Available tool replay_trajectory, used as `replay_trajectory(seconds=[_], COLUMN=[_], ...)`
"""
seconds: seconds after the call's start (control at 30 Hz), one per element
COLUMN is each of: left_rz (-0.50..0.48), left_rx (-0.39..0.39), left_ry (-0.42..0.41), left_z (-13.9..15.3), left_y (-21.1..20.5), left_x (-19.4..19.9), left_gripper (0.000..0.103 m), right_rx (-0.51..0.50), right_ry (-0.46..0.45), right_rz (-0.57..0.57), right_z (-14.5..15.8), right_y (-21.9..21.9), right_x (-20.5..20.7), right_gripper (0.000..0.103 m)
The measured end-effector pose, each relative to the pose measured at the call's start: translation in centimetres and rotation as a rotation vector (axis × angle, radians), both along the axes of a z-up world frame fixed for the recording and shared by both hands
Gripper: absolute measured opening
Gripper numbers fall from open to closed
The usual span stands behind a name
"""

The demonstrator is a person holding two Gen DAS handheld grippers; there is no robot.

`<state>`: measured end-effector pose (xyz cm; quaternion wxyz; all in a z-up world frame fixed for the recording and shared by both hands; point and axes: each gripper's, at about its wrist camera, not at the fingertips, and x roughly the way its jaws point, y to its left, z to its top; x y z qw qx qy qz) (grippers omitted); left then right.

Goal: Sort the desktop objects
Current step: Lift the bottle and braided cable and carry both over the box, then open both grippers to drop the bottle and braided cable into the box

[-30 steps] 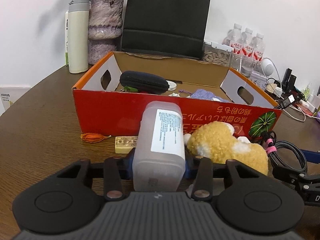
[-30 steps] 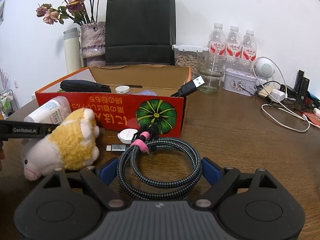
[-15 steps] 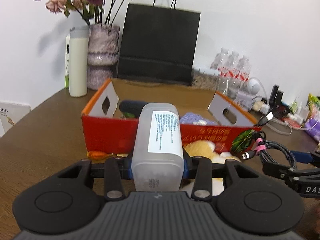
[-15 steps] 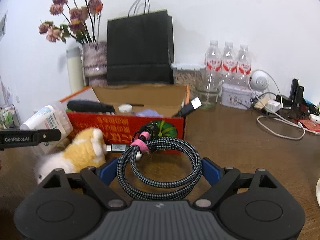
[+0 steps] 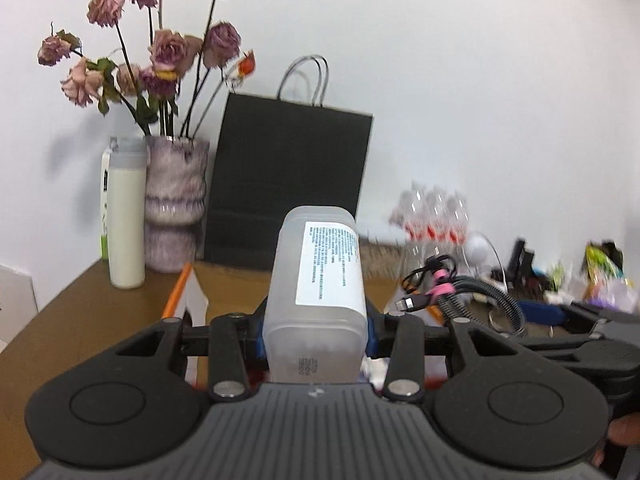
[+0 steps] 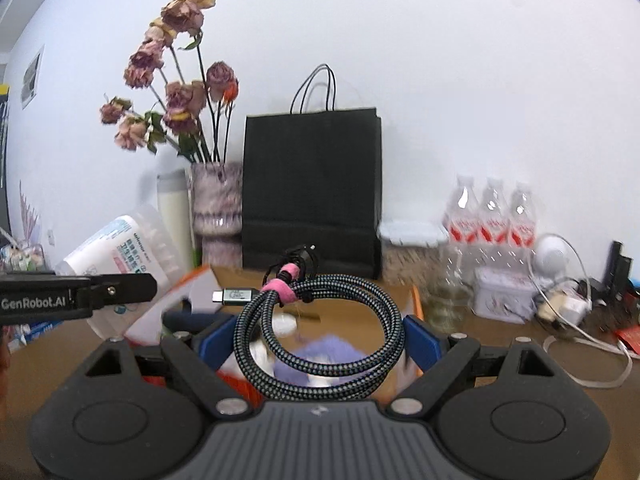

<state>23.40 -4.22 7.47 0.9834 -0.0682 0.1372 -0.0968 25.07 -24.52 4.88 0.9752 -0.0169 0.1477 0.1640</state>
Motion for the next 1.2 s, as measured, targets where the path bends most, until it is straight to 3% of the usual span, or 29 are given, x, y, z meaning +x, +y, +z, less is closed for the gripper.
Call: replay_trajectory(seconds=[0.27,0.53,0.67,0.9,0.97,1.03,1.1,1.17,1.2], left_rz=[0.040,0.046,0.040,0.028,0.024,0.032,0.051,0.057,0.061], left_rx=[0.003,0.058,0.069,0.114,0.115,0.115,0.106,0.092,0.081], left_ry=[-0.013,0.098,0.158,0.127,0.119,0.108,0.079,0.058,0.046], left_z=[-0.3,-3.8,-5.3,-5.7,-5.8,-5.6,-5.4,-5.1,-5.0], left_y=[0.4,0.5,0.5,-0.1,-0.2,-0.2,-0.1,0.1,0.3], left_x=[5.7,11.9,12.8,12.1,11.9,11.9,11.5,11.3,11.1], left_gripper=[0.041,0.042,0.042,0.042,0.048,0.077,0.091,0.103,0.103], right_rx=[0.052,-0.017,-0.050,-0.083,-0.089,-0.093,-0.096,-0.094,-0.092], right_ry=[0.027,0.130,0.148,0.152,0.166,0.180,0.170,0.150,0.144], right_rz=[-0.017,0.005,-0.001,0.003,0.007,0.011,0.010,0.000,-0.005], right_z=[-0.9,-4.4,-5.4,-6.1,-6.2,-6.3,-6.2,-5.9,-5.8], right_y=[2.2,3.3,3.7,4.3,4.4,4.5,4.5,4.5,4.4], right_x=[6.5,11.7,12.6,12.0,12.0,12.1,11.9,11.6,11.6], right_gripper=[0.088,0.088,0.088,0.088,0.089,0.089,0.098,0.103,0.103])
